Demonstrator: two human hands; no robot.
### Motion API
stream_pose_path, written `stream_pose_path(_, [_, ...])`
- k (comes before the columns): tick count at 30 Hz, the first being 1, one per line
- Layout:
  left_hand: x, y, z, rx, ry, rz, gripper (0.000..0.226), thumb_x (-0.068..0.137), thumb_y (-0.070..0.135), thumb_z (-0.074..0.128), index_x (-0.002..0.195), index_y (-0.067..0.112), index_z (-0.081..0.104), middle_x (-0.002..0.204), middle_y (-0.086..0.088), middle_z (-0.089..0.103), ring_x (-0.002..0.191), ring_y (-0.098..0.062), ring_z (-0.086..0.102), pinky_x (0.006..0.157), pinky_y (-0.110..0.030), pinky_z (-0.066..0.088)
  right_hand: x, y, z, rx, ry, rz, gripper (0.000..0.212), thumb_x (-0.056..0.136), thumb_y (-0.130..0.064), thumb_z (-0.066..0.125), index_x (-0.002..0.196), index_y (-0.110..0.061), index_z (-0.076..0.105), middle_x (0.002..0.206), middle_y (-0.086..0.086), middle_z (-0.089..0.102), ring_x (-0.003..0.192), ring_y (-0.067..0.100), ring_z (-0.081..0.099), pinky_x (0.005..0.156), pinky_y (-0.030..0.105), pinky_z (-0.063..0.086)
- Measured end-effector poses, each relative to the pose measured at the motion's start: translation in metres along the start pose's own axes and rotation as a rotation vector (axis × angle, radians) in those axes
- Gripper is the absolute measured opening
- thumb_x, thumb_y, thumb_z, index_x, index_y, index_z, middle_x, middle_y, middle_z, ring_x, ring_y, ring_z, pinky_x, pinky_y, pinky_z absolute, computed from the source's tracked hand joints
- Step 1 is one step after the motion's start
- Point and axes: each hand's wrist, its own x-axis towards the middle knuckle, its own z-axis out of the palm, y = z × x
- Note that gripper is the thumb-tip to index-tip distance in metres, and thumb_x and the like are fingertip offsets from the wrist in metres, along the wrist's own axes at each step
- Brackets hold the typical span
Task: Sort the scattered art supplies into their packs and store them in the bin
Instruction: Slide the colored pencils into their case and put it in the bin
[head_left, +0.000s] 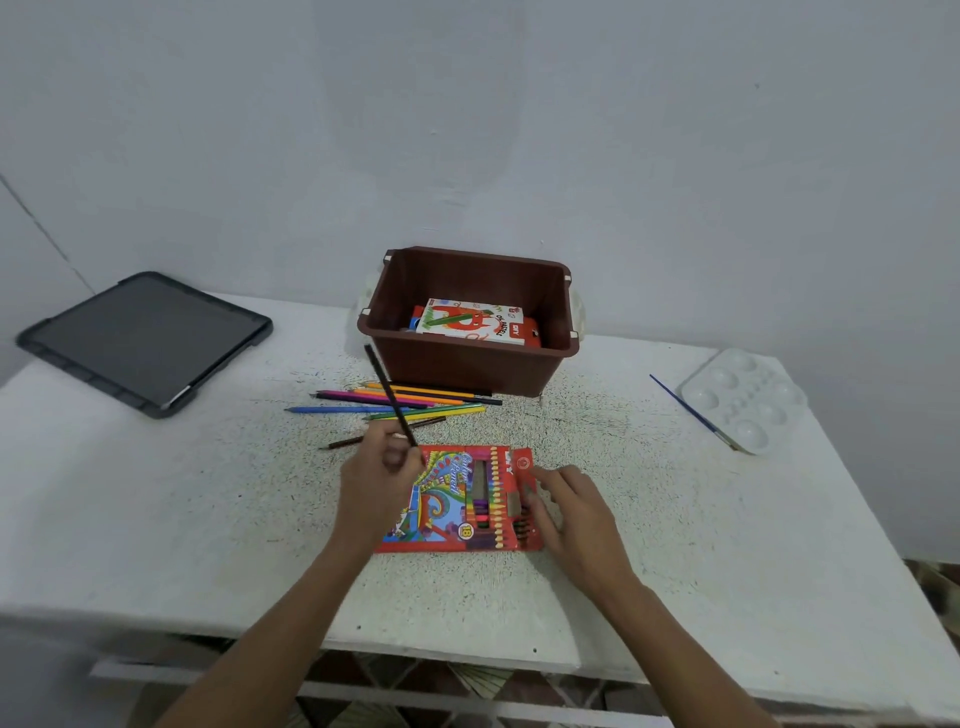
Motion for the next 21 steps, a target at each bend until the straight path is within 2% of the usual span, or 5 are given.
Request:
stream_pose_path(4, [-0.016,0.013,0.014,-0.285,-0.188,-0.126,0.019,0.087,0.009,0.072,0.101,0.008,0.059,0.090,0.000,0.076,0.088,-0.008,0.072,0.080,-0.025,0.056,0.009,-0.015,0.005,0.004,-0.020,-0.066,0.034,0.096,-0.036,0.049,0.122,-0.016,0.060,0.102,-0.002,0.056,0.090,0.012,0.052,0.072,0.023,0.044])
stream_pose_path(7, [-0.025,0.015,0.021,-0.413,-0.280,-0.210,0.018,0.086,0.007,0.073,0.102,0.009,0.064,0.095,-0.002,0.077,0.092,-0.017,0.073,0.085,-0.036,0.056,0.011,-0.021,0.007,0.005,-0.008,-0.130,0.025,0.095,-0.025,0.057,0.118,-0.016,0.062,0.098,-0.001,0.055,0.086,0.014,0.052,0.069,0.024,0.044])
stream_pose_path(12, [-0.032,0.016,0.024,-0.482,-0.344,-0.228,0.019,0.086,0.004,0.072,0.104,0.002,0.066,0.097,-0.005,0.077,0.094,-0.021,0.073,0.083,-0.030,0.056,0.010,-0.020,0.008,-0.008,0.000,-0.148,0.021,0.096,-0.028,0.051,0.095,-0.013,0.065,0.092,-0.001,0.057,0.081,0.015,0.052,0.065,0.033,0.047])
stream_pose_path(17, [-0.025,0.011,0.014,-0.413,-0.281,-0.197,0.012,0.088,0.013,0.072,0.098,0.012,0.066,0.092,0.001,0.077,0.088,-0.015,0.073,0.069,-0.024,0.057,0.007,-0.002,-0.007,-0.054,0.024,-0.133,0.021,0.094,-0.028,0.053,0.095,-0.014,0.069,0.084,-0.003,0.059,0.073,0.015,0.052,0.058,0.029,0.044])
stream_pose_path(21, [-0.020,-0.023,-0.002,0.155,-0.127,0.108,0.026,0.088,0.032,0.072,0.110,0.021,0.062,0.107,0.011,0.064,0.099,-0.007,0.061,0.080,-0.024,0.050,0.005,0.042,-0.042,-0.155,0.098,-0.017,0.005,0.087,-0.013,0.071,0.092,-0.012,0.073,0.074,0.000,0.059,0.063,0.022,0.053,0.050,0.034,0.047])
